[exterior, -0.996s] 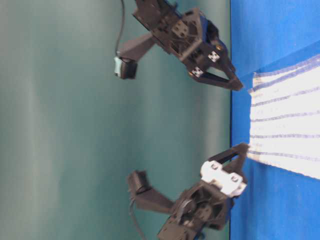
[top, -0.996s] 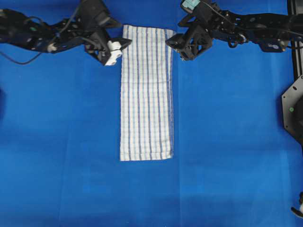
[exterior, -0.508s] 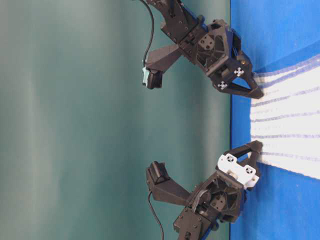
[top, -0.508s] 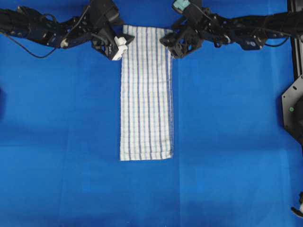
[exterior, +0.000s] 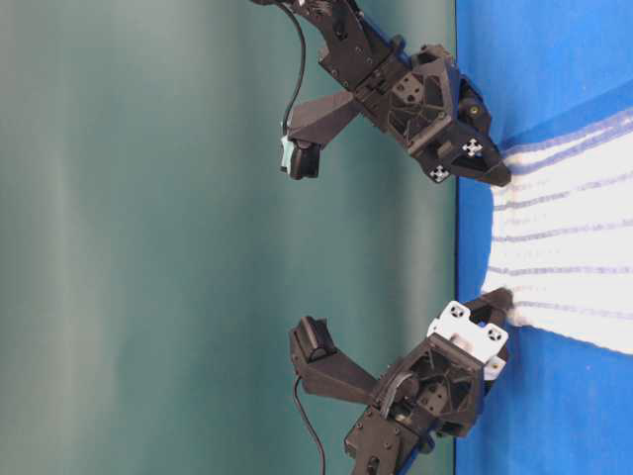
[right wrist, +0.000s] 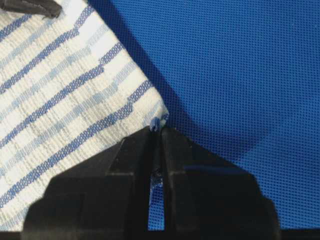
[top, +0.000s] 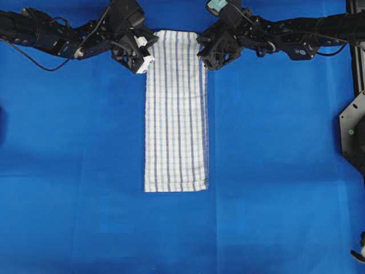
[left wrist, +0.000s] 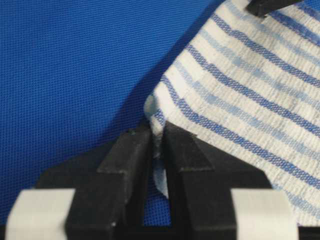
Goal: Fold the blue towel.
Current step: 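Grasp the towel's far corners with both grippers, then fold the far half over toward the near edge with both grippers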
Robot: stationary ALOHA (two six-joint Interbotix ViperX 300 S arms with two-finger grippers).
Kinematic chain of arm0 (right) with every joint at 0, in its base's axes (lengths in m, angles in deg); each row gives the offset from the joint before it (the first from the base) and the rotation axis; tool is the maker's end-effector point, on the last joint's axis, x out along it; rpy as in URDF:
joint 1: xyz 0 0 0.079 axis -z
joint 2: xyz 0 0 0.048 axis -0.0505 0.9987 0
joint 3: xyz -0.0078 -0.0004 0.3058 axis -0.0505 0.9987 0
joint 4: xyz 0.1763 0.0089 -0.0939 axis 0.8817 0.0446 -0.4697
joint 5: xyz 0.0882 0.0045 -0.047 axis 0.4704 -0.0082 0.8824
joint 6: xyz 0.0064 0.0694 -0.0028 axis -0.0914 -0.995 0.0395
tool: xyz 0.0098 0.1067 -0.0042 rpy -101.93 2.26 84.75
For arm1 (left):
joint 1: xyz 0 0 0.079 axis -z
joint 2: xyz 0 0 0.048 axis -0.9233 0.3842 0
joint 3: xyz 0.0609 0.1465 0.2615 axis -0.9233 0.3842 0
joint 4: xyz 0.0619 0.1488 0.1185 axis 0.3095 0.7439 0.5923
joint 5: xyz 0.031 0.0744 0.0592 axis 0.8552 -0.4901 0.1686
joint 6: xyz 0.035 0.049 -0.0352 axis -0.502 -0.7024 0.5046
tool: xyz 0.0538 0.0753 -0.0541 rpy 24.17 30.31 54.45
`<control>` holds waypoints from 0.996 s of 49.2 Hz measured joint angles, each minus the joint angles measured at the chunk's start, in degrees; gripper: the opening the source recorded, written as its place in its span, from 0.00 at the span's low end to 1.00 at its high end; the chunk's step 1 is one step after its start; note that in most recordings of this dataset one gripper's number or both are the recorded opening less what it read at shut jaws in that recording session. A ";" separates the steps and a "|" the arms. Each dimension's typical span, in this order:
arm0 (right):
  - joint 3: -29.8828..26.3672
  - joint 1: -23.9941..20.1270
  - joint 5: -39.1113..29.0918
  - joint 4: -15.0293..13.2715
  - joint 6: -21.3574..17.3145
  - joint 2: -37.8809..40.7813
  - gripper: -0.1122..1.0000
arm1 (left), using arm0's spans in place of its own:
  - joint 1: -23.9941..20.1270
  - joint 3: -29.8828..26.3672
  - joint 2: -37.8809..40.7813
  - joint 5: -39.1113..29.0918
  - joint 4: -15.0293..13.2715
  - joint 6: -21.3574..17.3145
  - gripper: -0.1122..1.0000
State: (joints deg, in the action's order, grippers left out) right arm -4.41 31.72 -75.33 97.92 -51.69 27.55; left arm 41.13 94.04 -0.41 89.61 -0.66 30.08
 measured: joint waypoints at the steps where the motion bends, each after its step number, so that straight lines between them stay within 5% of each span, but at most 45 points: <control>1: 0.00 0.00 0.09 0.00 0.00 0.00 0.15 | -0.09 0.00 -0.09 0.00 0.00 0.00 0.15; 49: 2.99 -2.29 -4.57 -1.67 0.53 -11.16 0.15 | 3.43 1.58 -9.84 -3.96 0.00 -0.97 0.15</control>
State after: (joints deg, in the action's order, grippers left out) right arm -1.42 29.44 -79.90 96.25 -51.16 16.39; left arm 44.56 95.62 -10.26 85.66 -0.66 29.11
